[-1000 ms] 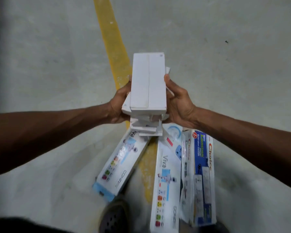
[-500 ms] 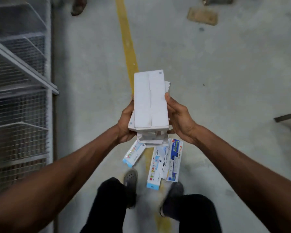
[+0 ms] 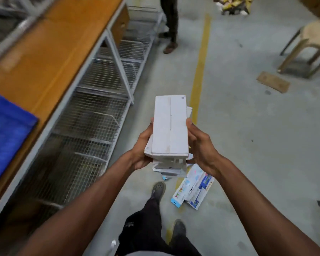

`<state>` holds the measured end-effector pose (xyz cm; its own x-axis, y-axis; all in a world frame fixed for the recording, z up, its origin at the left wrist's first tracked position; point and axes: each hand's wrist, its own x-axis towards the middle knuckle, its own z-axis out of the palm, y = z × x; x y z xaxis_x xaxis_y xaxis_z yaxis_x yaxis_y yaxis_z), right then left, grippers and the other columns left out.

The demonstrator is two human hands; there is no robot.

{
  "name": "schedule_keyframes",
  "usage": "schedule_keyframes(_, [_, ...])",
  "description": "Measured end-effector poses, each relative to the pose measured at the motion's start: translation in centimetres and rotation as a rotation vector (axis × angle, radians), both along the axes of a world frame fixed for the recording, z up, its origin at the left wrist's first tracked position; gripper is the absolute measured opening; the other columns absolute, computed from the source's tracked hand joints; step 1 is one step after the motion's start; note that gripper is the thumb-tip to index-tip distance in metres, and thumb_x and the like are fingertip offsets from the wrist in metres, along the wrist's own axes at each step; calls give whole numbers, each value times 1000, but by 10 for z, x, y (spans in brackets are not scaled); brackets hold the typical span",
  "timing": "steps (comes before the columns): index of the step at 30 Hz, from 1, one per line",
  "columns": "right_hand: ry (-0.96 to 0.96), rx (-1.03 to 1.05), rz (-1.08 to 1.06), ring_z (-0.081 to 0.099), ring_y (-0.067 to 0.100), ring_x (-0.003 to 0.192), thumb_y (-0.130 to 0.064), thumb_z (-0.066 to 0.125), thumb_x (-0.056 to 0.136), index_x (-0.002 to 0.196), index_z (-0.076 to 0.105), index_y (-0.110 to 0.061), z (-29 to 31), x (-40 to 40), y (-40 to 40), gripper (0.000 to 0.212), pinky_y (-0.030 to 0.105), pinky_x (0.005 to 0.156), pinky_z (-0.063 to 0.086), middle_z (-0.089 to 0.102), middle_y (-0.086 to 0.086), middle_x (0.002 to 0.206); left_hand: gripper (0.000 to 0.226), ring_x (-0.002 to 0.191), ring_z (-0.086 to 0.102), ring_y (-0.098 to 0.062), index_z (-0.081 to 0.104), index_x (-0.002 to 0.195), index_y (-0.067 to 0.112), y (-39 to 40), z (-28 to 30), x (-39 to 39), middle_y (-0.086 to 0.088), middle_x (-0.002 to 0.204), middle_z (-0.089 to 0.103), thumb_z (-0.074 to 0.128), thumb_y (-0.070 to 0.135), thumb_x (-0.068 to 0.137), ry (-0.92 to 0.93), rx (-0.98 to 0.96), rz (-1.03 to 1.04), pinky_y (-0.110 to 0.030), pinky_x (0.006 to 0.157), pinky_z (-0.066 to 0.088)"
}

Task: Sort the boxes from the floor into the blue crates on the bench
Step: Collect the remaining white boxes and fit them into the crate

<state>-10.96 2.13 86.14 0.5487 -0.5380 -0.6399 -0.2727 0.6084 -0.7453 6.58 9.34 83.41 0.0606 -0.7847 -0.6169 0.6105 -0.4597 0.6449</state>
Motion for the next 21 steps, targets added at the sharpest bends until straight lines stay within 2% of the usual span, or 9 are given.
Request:
schedule_keyframes(4, [25,-2,186,54,34,132,-102,54,56,139,54,-55,24,17,35,96,70,108,36,56,-6,150,62,123,61,-38,72,129,16,68,24,-1,-17,133,67,35,60,105,12,-54,170,-62,119,29])
schedule_keyframes(7, [35,-18,328,51,36,135,-104,53,53,139,54,-55,39,34,61,99,71,110,32,54,-5,152,64,117,64,-36,72,128,16,114,34,3,-16,133,68,35,63,104,18,-91,286,-63,119,29])
schedule_keyframes(10, [24,-61,449,55,35,131,-103,54,52,138,57,-53,59,59,88,100,71,110,33,58,-4,148,65,125,59,-40,70,131,14,155,48,13,-18,135,66,39,64,103,-5,-117,422,-65,119,27])
schedule_keyframes(13, [-13,-106,567,54,36,132,-104,53,51,140,55,-53,79,91,112,102,72,109,31,59,-4,147,68,134,52,-44,67,135,13,188,63,34,-19,139,63,41,66,101,-52,-138,533,-61,118,33])
schedule_keyframes(15, [-35,-143,648,58,35,129,-103,52,52,139,56,-52,93,119,128,100,70,108,34,62,-5,144,69,126,59,-39,65,137,14,207,74,55,-18,138,64,40,66,101,-75,-145,597,-50,107,46])
schedule_keyframes(17, [-60,-170,706,61,34,125,-102,52,53,135,60,-51,107,149,144,97,69,107,37,64,-3,141,69,120,62,-34,63,139,13,226,86,78,-17,139,63,38,66,101,-81,-177,623,-43,98,49])
schedule_keyframes(19, [-100,-188,744,62,34,124,-99,51,60,131,63,-52,120,181,161,86,70,105,39,66,-3,138,69,118,64,-33,65,136,13,246,96,105,-16,135,66,38,66,101,-88,-214,662,-42,99,52])
schedule_keyframes(21, [-152,-207,779,63,34,124,-93,46,72,128,64,-53,130,214,178,71,68,103,43,69,-5,134,73,129,58,-36,64,137,14,267,104,133,-16,139,63,42,71,97,-92,-239,708,-49,111,46])
